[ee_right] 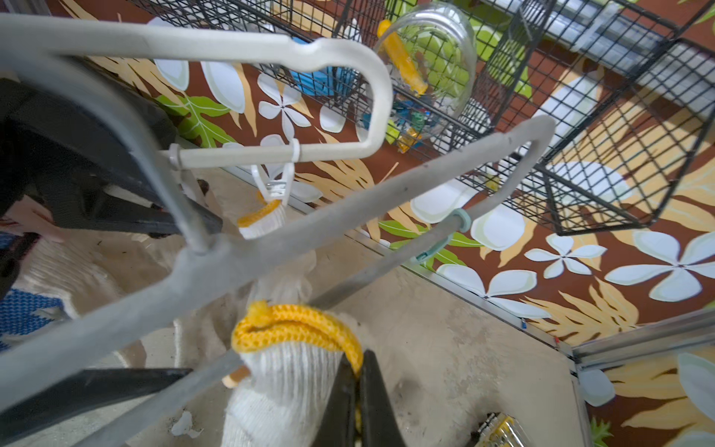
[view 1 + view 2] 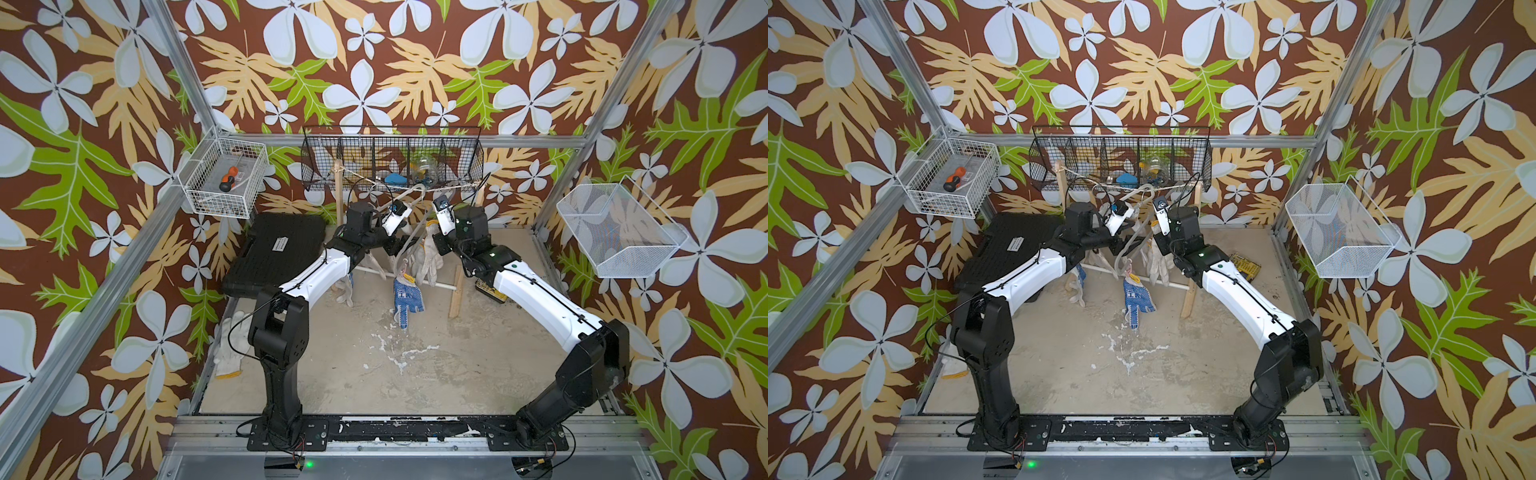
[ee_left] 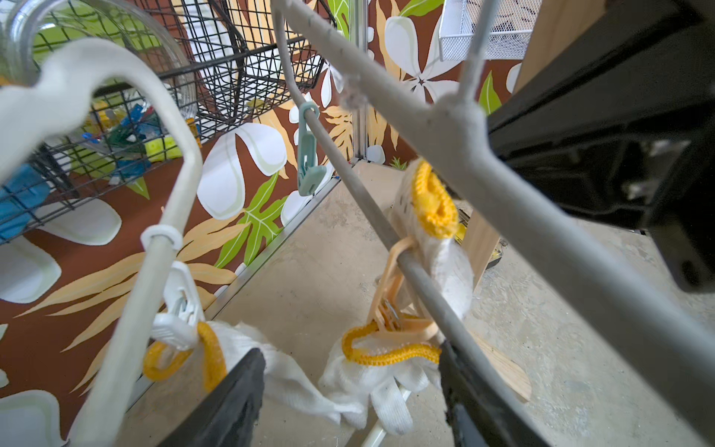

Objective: Clip the gloves onto a hanger to dry
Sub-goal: Open the clamp at the hanger.

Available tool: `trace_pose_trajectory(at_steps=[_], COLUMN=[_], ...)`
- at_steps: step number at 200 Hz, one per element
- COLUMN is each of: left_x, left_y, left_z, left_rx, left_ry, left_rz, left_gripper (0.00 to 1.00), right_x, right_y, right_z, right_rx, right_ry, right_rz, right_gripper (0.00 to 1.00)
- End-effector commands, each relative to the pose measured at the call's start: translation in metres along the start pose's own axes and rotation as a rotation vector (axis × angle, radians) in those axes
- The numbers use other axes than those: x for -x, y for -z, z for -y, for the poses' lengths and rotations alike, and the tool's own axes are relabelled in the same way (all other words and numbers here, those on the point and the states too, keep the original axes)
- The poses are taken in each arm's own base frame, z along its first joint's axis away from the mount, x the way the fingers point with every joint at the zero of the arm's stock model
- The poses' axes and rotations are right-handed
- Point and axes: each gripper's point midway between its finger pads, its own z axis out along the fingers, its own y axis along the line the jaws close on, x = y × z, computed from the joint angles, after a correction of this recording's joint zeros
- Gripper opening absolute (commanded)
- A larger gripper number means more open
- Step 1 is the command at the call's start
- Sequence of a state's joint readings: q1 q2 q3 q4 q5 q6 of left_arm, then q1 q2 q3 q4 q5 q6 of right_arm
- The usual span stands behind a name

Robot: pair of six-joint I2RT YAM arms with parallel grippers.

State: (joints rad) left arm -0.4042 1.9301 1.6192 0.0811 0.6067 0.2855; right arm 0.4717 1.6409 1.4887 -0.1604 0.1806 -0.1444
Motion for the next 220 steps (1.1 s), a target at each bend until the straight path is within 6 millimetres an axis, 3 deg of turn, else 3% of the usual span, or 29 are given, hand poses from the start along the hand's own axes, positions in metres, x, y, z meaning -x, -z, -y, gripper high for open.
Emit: trace_pose_trajectory(at_steps=[1,38,69,97,171,197,220], left_x=[-0.005,-0.011,-0.010,-0.008,-0.010,0.004,0.004], left_y=[0.005,-0.008,-0.021,-0.022,0.006,0.012,0.015], left_z=[-0.010,-0.020,-0.029,-0.030,0.008,0.023,0.036], left_rx=[0.020,0.003,0.007,0.000,-0.077,-0.111,-0.137], left_ry=[-0.014,-0.016,0.000,0.014,0.065,0.069,0.079], left_rz=[-0.024,-0.031,-0.015,-0.008,-0.001,0.024,0.018], left_gripper=[0.73,0.73,0.73,0.72,0.71,0.71,0.71], right_x=[0.014,0.010,-0.005,-0.016,-0.004,-0.003,0.004], right_y=[-0.002,-0.012,-0.022,-0.027,-0.041,-0.048,-0.051], right_z=[-0.002,0.012,0.036,0.044,0.055,0.049,0.039], right_rx=[0.016,-0.047,-0.168,-0.193,-0.256,-0.227,-0.170], right_ry=[-0.043,-0.059,-0.068,-0.139,-0.237,-0.249,-0.249], right_rz=[0.055,0.009,-0.047,-0.048,-0.002,0.002,0.016], right_gripper=[0.00,0.00,0.00,0.00,0.00,0.00,0.00])
